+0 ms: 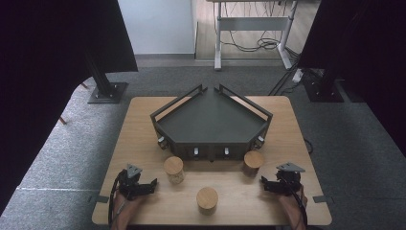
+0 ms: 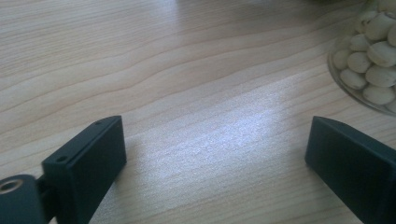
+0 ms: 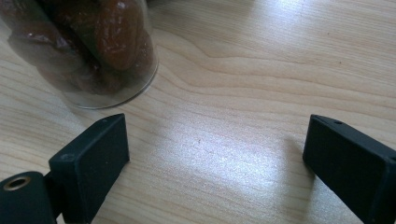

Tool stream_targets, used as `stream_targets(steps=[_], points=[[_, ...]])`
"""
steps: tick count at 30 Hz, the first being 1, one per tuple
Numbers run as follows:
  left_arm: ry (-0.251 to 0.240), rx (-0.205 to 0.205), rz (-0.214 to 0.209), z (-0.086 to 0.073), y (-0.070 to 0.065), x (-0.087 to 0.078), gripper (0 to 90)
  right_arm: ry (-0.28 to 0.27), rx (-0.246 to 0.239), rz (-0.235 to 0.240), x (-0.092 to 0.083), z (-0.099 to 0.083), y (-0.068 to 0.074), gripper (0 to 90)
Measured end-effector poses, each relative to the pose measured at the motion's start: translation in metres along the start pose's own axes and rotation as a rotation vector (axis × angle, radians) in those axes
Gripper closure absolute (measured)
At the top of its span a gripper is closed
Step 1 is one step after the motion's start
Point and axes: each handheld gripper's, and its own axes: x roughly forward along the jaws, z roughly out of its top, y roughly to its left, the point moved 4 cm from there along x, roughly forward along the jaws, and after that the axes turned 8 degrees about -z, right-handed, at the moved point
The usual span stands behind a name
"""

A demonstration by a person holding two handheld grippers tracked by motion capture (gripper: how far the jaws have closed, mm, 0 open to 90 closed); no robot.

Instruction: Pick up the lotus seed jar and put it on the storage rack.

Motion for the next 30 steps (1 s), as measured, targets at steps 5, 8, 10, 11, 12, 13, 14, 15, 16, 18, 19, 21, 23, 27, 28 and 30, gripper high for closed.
stream_targets(steps=[5,8,10,11,12,13,14,15,16,18,19,21,23,27,28,30], points=[[0.005,0.004,-0.005,0.0,0.0,0.0,2.5,0.008,-0.027,0.029,0.0,0.0,-0.004,0.9],[0.005,0.002,-0.002,0.0,0.0,-0.001,2.5,0.015,-0.037,0.037,-0.001,0.0,-0.006,0.0],[0.003,-0.005,0.004,-0.001,-0.001,-0.001,2.5,0.015,-0.036,0.036,-0.001,-0.001,-0.007,0.0],[0.002,-0.005,0.005,-0.001,-0.001,-0.001,2.8,0.015,-0.036,0.036,-0.001,-0.001,-0.007,0.0],[0.0,-0.006,0.006,-0.001,-0.001,-0.001,3.3,0.015,-0.036,0.036,-0.001,-0.001,-0.007,0.0],[-0.004,-0.006,0.006,-0.002,-0.001,-0.002,4.0,0.015,-0.036,0.036,-0.001,-0.001,-0.007,0.0],[-0.006,-0.002,0.009,-0.002,-0.001,-0.002,4.9,0.015,-0.036,0.036,-0.001,-0.001,-0.007,0.0],[-0.006,-0.002,0.009,-0.002,-0.001,-0.002,5.7,0.015,-0.036,0.036,-0.001,-0.001,-0.007,0.0],[-0.009,0.007,0.017,-0.003,-0.002,-0.003,6.1,0.015,-0.036,0.035,-0.001,-0.001,-0.007,0.0],[-0.019,0.013,0.022,-0.003,-0.004,-0.004,6.5,0.015,-0.035,0.033,-0.001,-0.001,-0.007,0.0],[-0.019,0.013,0.022,-0.003,-0.004,-0.004,6.7,0.015,-0.035,0.033,-0.001,-0.001,-0.007,0.0],[-0.035,0.013,0.019,-0.004,-0.004,-0.006,6.9,0.015,-0.033,0.031,-0.001,-0.001,-0.007,0.0],[-0.062,0.008,0.013,-0.005,-0.003,-0.01,7.1,0.015,-0.031,0.029,-0.001,-0.001,-0.007,0.0],[-0.084,0.004,0.009,-0.006,-0.002,-0.012,7.1,0.015,-0.03,0.028,-0.001,-0.001,-0.007,0.0],[-0.092,0.002,0.006,-0.007,-0.002,-0.013,7.1,0.016,-0.03,0.028,-0.001,-0.001,-0.007,0.0],[-0.108,0.0,0.003,-0.007,-0.002,-0.015,7.2,0.015,-0.03,0.028,-0.001,-0.001,-0.007,0.0]])
